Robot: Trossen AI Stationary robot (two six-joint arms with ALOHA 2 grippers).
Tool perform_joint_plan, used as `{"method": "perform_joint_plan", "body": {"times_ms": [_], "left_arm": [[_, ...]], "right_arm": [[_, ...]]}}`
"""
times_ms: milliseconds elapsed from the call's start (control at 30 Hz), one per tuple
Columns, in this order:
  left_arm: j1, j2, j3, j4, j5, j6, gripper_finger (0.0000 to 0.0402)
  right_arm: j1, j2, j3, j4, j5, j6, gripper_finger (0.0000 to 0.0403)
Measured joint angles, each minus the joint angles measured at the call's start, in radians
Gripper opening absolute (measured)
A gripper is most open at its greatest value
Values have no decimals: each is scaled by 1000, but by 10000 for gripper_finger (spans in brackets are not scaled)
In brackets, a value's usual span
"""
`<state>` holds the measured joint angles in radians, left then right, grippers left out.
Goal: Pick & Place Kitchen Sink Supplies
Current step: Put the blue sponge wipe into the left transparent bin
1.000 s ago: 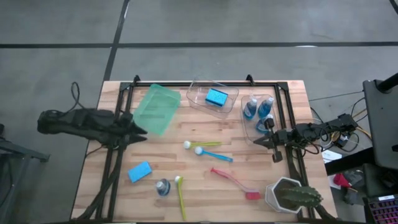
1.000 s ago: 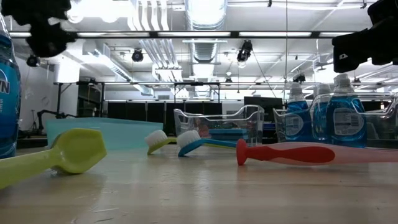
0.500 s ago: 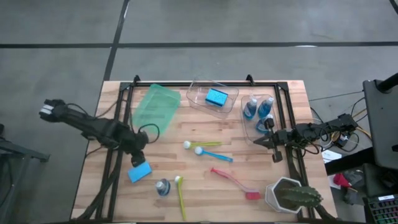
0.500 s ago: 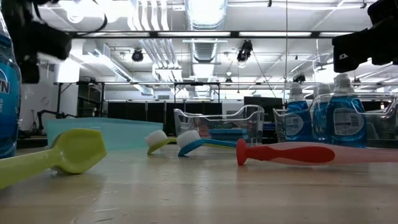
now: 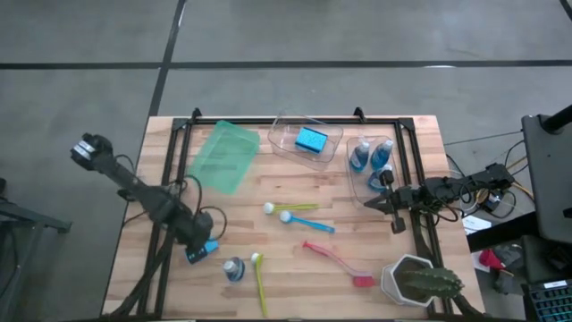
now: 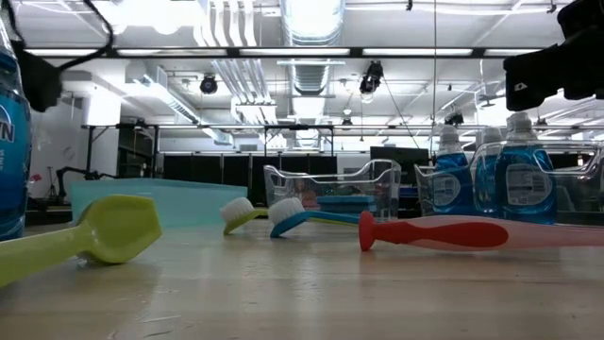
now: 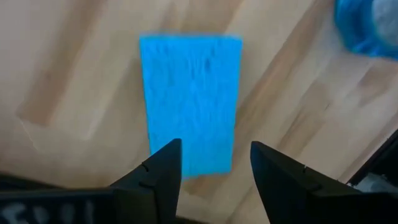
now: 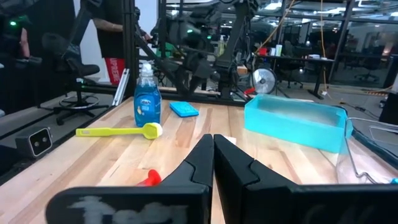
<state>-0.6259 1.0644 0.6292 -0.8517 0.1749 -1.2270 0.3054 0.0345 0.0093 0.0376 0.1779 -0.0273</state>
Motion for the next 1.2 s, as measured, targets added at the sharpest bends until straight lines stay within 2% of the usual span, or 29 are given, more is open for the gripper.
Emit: {"method": "perform_joint_plan", "body": {"times_ms": [333, 567, 967, 1067, 1200], "left_arm": [[-161, 126, 0, 128, -81, -165, 161], [-175, 206, 0, 178, -140, -167, 152], [-175, 300, 4, 177, -159, -159, 132], [-175, 315, 6, 172, -161, -140, 115], [-174, 326, 12, 169, -168, -102, 57]], "right_arm": [[0, 0, 0, 0, 0, 0, 8], [0, 1, 0, 0, 0, 0, 8], [0, 1, 0, 0, 1, 0, 8], [0, 1, 0, 0, 1, 0, 8], [0, 1, 0, 0, 1, 0, 8]]}}
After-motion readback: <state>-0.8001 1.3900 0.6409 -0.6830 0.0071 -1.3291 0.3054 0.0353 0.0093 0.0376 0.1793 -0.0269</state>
